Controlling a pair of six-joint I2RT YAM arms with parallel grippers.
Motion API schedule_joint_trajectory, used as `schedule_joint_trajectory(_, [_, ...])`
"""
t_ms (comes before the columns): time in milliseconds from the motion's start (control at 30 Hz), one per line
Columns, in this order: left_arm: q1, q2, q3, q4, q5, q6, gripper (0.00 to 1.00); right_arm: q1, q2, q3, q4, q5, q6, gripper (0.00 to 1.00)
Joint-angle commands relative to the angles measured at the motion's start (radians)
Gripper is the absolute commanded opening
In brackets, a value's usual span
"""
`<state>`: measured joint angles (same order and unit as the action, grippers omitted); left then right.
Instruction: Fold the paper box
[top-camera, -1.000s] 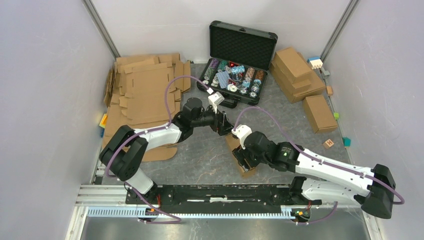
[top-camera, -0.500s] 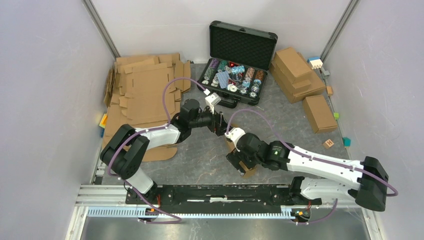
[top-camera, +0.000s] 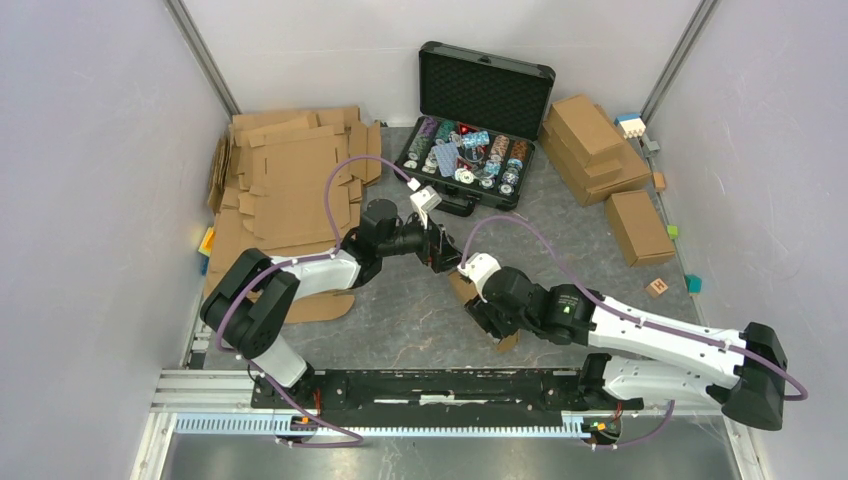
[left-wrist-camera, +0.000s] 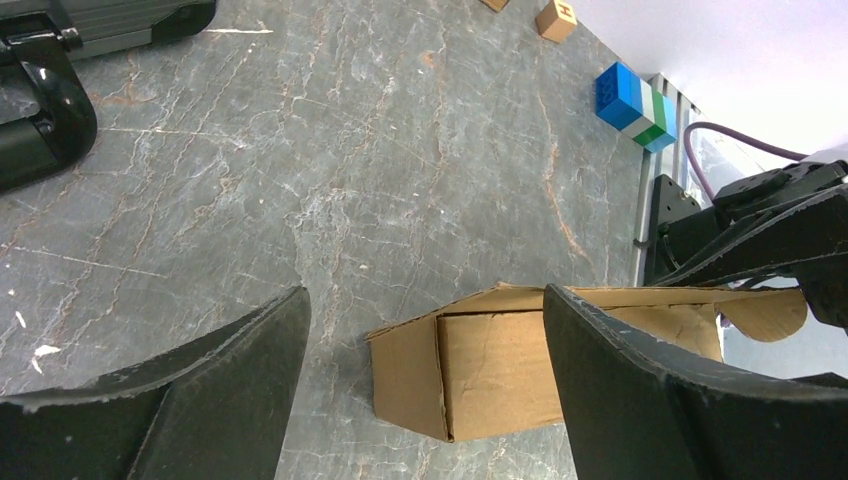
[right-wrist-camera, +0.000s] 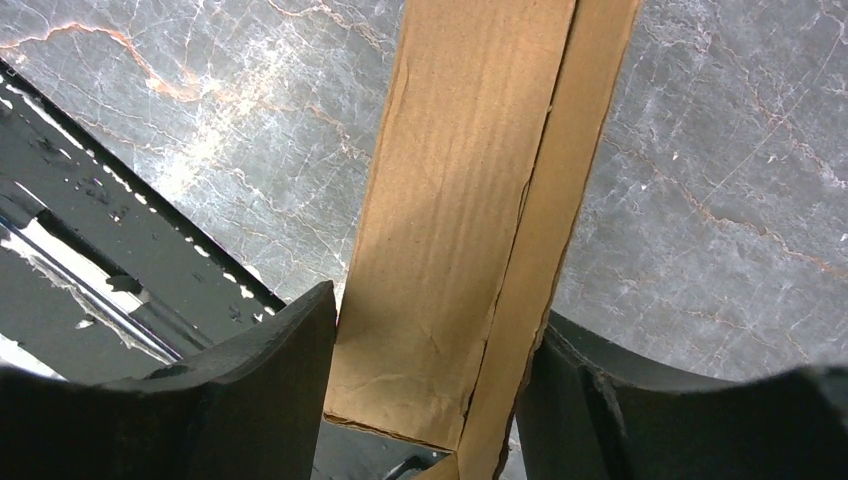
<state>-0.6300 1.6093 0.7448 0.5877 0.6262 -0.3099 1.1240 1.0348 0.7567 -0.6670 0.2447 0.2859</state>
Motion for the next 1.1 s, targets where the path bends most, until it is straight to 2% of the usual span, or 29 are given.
schedule_joint_trajectory(0, [-0.001,-0.023,-0.007,0.068,0.043,-0.012,0.91,0.003,-0.041,-0.016,0.023,-0.002,-0.033,0.65])
schedule_joint_trajectory(233, [-0.012,-0.021,-0.006,0.013,0.066,0.016,0.74,0.003,-0.041,-0.047,0.057,-0.016,-0.024,0.62])
schedule_joint_trajectory(433, [-0.013,-0.033,0.007,-0.057,0.068,0.025,0.48,0.003,-0.047,-0.072,0.072,0.015,-0.01,0.61])
schedule_joint_trajectory(633, [-0.045,-0.099,0.006,-0.178,-0.019,0.101,0.4,0.002,-0.047,-0.091,0.082,0.06,0.006,0.61])
schedule_joint_trajectory(833, [-0.081,-0.184,-0.029,-0.245,-0.12,0.148,0.39,0.0,-0.025,-0.088,0.091,0.049,0.006,0.6])
schedule_joint_trajectory(967, [-0.091,-0.195,-0.014,-0.307,-0.181,0.16,0.24,0.0,-0.009,-0.079,0.091,0.048,0.007,0.6])
schedule_joint_trajectory(1067, [-0.097,-0.177,0.01,-0.347,-0.204,0.167,0.23,0.001,-0.01,-0.076,0.091,0.046,0.007,0.6])
